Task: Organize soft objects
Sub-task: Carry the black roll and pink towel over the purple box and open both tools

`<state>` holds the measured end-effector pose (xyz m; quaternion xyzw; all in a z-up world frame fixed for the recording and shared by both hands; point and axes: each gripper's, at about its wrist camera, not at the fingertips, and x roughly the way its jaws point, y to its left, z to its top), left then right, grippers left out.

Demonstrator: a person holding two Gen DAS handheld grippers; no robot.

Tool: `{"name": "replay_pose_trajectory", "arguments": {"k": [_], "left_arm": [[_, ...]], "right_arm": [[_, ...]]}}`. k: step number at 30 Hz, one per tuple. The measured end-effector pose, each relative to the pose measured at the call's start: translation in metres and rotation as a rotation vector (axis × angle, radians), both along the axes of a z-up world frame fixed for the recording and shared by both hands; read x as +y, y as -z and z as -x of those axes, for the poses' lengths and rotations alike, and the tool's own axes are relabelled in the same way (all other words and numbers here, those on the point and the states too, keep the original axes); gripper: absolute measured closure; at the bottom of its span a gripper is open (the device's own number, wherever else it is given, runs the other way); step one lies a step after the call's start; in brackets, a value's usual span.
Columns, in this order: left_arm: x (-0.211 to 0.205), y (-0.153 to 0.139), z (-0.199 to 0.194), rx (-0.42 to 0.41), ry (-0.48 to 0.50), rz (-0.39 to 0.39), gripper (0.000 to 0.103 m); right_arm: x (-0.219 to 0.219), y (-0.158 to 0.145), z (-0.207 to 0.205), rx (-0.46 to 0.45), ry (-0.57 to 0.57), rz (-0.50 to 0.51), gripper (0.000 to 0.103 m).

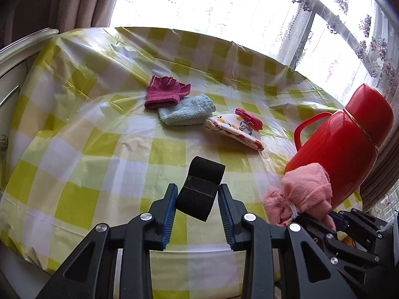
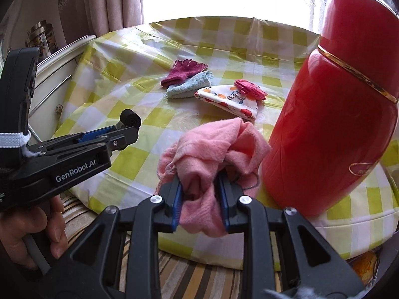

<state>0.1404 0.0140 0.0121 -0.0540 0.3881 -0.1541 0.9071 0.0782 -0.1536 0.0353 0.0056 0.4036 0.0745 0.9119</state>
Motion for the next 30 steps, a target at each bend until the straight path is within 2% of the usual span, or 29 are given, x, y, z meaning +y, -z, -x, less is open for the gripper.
{"name": "replay_pose_trajectory", "arguments": {"k": [19,30], "left_arm": [[-0.099,-0.024,0.079,-0.023,0.242,0.029,0.069],[-0.162,-0.029,0.114,0.0,0.406,0.042,0.069]], "right_arm": [[-0.093,-0.028,0.081,0.017,0.138,0.031,0.074],[-0.166,-0.037,0.119,0.035,0.288,0.019,0.074]]}}
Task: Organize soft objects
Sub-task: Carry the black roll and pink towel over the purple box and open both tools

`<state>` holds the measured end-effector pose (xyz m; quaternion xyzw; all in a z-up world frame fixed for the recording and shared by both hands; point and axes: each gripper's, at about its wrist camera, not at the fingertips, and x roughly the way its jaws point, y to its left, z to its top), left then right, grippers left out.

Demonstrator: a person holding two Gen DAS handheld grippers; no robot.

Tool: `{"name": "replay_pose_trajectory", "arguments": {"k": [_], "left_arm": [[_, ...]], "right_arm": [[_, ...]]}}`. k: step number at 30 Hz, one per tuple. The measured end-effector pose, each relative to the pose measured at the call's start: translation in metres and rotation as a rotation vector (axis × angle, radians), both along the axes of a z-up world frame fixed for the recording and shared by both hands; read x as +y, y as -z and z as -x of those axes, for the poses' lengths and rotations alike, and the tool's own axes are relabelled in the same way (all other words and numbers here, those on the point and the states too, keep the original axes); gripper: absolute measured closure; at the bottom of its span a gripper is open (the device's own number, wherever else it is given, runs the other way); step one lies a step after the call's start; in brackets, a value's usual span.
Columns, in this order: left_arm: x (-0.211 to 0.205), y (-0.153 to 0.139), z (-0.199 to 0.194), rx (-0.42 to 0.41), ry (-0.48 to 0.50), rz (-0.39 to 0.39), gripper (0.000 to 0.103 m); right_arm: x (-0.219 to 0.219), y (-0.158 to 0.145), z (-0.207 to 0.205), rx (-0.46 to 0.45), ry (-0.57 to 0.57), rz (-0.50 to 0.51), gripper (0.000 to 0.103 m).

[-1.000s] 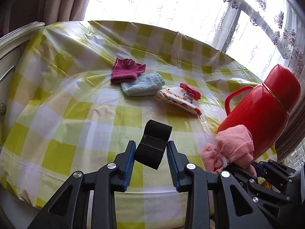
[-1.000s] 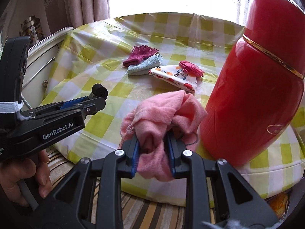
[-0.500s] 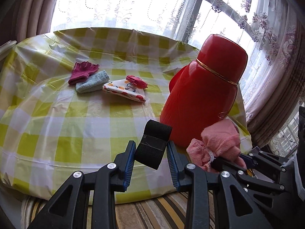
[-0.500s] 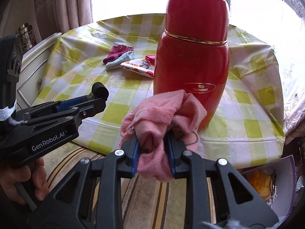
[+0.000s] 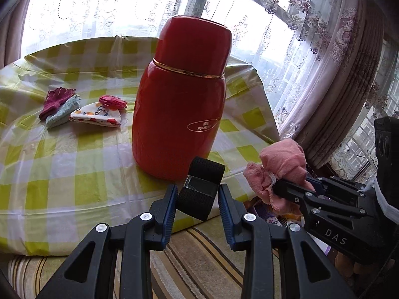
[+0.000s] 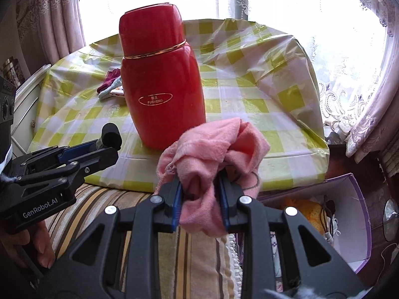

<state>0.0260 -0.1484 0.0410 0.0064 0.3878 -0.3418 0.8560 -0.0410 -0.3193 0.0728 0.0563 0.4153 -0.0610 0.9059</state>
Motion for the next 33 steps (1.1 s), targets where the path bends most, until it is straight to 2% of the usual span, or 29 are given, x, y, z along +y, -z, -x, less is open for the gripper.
{"name": "replay_pose_trajectory", "arguments": {"k": [15,33], "left_arm": [[-0.077,-0.002,0.049,0.019,0.221,-0.015,0.069],[-0.133,0.003,0.084,0.043,0.388,-0.03,0.068]], "right_arm": [[-0.087,0.005,0.046,0.028,0.177,0.008,0.073],[-0.135,0.013,0.075,0.076,0.288,0.008,0.07]]}}
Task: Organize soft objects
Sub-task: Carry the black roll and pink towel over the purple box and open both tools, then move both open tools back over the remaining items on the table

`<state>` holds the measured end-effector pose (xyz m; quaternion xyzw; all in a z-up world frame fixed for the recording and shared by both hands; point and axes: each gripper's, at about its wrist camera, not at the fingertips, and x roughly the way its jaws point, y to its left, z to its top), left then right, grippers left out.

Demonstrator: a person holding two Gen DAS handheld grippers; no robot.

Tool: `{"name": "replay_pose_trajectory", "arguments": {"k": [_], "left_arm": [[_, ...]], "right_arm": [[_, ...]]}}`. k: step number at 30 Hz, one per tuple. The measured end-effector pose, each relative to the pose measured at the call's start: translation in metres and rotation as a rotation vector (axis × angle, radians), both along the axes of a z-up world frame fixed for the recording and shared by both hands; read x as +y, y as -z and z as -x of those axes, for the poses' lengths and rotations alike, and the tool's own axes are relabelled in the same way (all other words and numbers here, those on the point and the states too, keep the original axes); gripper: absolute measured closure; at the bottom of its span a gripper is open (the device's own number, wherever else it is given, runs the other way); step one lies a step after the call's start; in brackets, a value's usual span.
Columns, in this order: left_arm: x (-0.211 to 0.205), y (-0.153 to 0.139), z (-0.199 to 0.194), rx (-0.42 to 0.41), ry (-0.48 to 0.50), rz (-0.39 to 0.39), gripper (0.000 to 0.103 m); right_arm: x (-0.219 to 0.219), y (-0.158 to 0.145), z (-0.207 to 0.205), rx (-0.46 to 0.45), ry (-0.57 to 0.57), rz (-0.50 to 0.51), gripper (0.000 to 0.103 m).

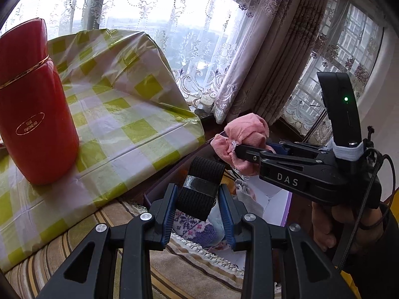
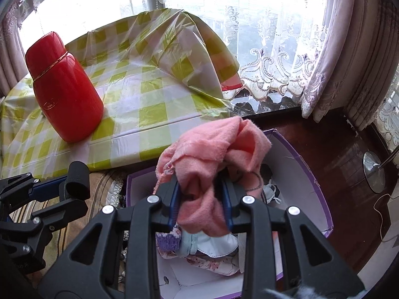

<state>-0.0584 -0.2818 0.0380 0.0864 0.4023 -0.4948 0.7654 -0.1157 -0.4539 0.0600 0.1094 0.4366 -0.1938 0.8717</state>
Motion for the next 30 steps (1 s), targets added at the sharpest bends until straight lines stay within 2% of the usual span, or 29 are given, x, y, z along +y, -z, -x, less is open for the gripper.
{"name": "replay_pose_trajectory", "arguments": {"k": [7,8,9,11,19,30], "left_arm": [[-0.008,0.002,0.001,0.034,0.036,0.021,0.067],[-0.01,0.003,-0.001,0.041,0.038,0.018,0.063],[-0.01,0.004,-0.001,0.046,0.037,0.015,0.053],[-0.01,0.006,-0.002,0.057,0.036,0.021,0.042],[-0.006,0.006,-0.003,0.07,0.028,0.027,0.042],[0.015,0.003,-0.015,0.091,-0.048,0.055,0.042]], "right_arm": [[-0.008,0.002,0.004,0.011,0.02,0.006,0.067],[-0.009,0.001,0.004,0.014,0.027,0.01,0.067],[-0.01,0.001,0.004,0.017,0.031,0.01,0.06],[-0.01,0.002,0.004,0.025,0.043,0.014,0.052],[-0.008,0.004,0.001,0.035,0.029,0.005,0.049],[0.002,0.0,-0.008,0.028,-0.011,0.007,0.049]]}}
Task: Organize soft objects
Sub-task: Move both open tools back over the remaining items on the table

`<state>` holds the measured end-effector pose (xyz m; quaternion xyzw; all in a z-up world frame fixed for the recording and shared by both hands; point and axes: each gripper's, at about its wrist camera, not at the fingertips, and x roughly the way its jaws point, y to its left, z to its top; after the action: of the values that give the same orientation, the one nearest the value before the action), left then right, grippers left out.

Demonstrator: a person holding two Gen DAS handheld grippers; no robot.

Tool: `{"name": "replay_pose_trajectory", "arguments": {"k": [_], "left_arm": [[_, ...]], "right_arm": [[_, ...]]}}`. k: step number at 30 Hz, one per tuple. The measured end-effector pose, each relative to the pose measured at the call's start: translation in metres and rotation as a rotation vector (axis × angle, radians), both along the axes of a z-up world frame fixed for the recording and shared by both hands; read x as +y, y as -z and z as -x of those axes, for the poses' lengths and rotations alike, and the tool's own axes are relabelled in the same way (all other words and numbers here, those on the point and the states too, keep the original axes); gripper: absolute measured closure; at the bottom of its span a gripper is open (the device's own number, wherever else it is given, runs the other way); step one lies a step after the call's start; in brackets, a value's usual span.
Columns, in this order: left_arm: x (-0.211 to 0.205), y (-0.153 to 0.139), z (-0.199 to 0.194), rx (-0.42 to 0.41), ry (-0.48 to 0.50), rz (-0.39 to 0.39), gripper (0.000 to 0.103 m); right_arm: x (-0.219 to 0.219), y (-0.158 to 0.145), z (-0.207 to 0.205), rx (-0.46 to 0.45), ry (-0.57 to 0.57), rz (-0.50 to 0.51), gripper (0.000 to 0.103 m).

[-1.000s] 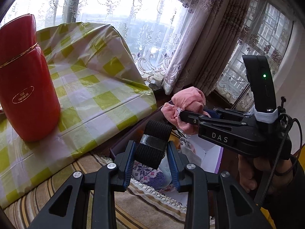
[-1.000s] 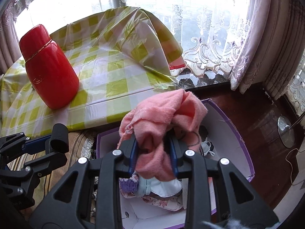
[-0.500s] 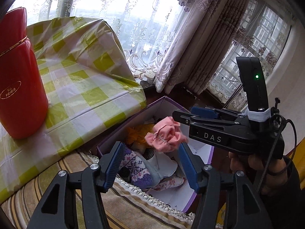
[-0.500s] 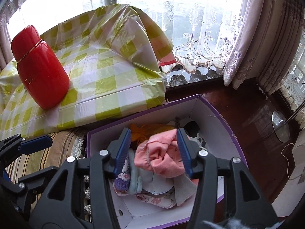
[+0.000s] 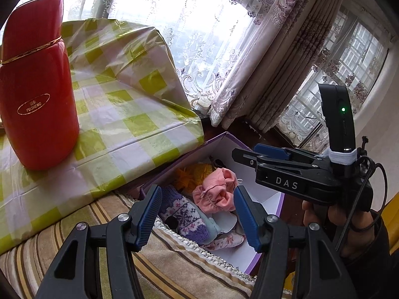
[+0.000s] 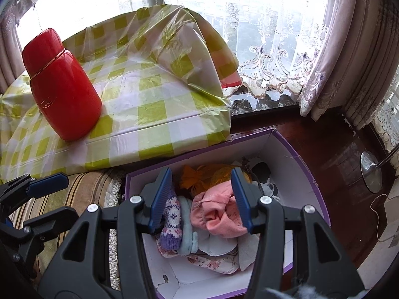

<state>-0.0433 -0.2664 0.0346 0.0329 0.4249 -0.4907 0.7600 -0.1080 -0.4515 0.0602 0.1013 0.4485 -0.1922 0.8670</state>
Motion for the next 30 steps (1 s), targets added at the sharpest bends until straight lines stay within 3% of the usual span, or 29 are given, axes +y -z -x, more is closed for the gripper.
{"name": "replay_pose_trajectory", "arguments": {"k": [18,25,30], "left_arm": [[0.071,-0.001,-0.048,0.058,-0.216,0.053,0.042],[0.099,-0.005,-0.069,0.037,-0.282,0.054,0.042],[0.137,-0.009,-0.106,0.018,-0.393,0.046,0.042]], "right_arm": [[0.035,-0.011,-0.029,-0.029,-0.096,-0.006,0.049],[0.036,-0.019,-0.06,-0.061,-0.184,-0.015,0.049],[0.015,-0.032,-0.102,-0.091,-0.23,-0.016,0.049]]}}
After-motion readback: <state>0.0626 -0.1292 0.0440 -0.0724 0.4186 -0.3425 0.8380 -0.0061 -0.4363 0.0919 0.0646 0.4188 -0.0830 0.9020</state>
